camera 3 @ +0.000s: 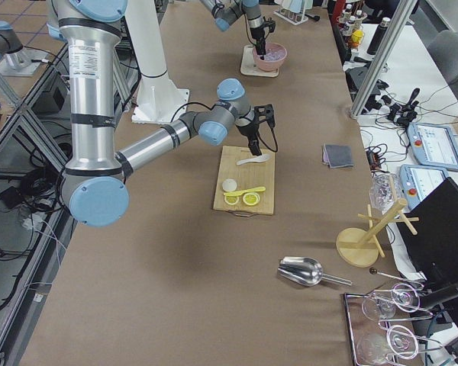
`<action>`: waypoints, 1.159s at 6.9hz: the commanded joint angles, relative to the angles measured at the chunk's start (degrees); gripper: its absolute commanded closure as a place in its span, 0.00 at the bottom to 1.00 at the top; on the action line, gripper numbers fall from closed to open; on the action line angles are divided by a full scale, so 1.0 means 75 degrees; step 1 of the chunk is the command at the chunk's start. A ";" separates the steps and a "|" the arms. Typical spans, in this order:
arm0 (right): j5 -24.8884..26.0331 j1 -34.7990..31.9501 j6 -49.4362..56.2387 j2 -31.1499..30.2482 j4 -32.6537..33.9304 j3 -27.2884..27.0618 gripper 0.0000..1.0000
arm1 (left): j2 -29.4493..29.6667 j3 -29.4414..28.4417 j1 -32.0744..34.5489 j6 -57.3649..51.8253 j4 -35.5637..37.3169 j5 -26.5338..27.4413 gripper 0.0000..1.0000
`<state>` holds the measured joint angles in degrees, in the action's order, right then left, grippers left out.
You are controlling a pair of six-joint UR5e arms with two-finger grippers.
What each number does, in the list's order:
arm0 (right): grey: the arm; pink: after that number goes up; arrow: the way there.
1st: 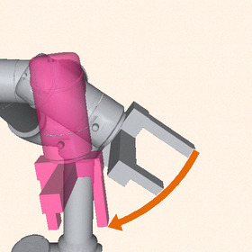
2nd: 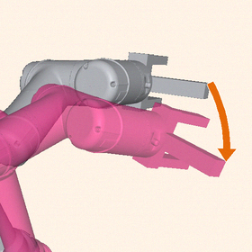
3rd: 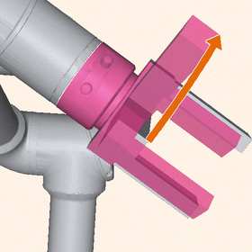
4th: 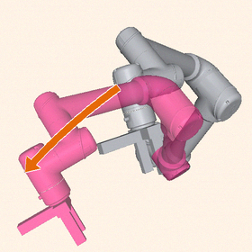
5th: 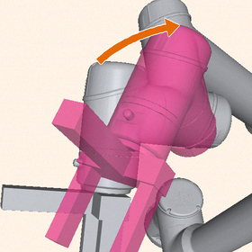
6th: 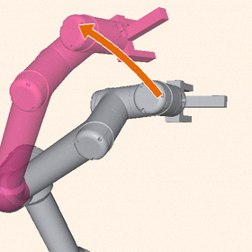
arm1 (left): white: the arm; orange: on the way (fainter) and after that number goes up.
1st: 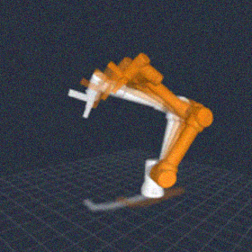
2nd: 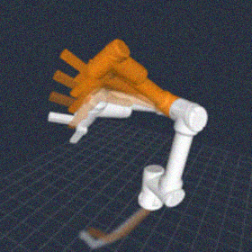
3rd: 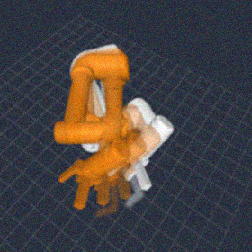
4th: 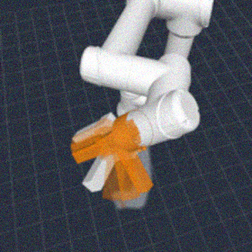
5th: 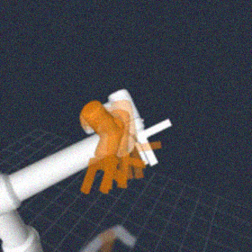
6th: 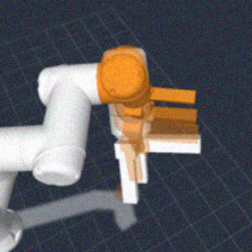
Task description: Put spoon and ice into bowl
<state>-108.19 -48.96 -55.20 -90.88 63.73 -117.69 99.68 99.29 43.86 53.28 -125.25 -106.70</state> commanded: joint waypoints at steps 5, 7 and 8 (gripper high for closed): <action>0.0000 0.0000 0.0000 0.0000 -0.0001 0.0001 0.00 | 0.0022 -0.0079 -0.0001 -0.0014 -0.0045 -0.0011 0.73; 0.0000 0.0000 0.0000 0.0000 -0.0001 -0.0011 0.00 | -0.0025 0.0119 0.0011 -0.0002 -0.0057 -0.0023 1.00; 0.0000 0.0000 0.0000 0.0000 -0.0001 -0.0011 0.00 | -0.0094 0.0283 0.0022 -0.0002 -0.0046 -0.0058 1.00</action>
<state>-108.19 -48.96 -55.19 -90.88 63.72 -117.76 99.45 100.13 43.96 53.25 -125.65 -106.93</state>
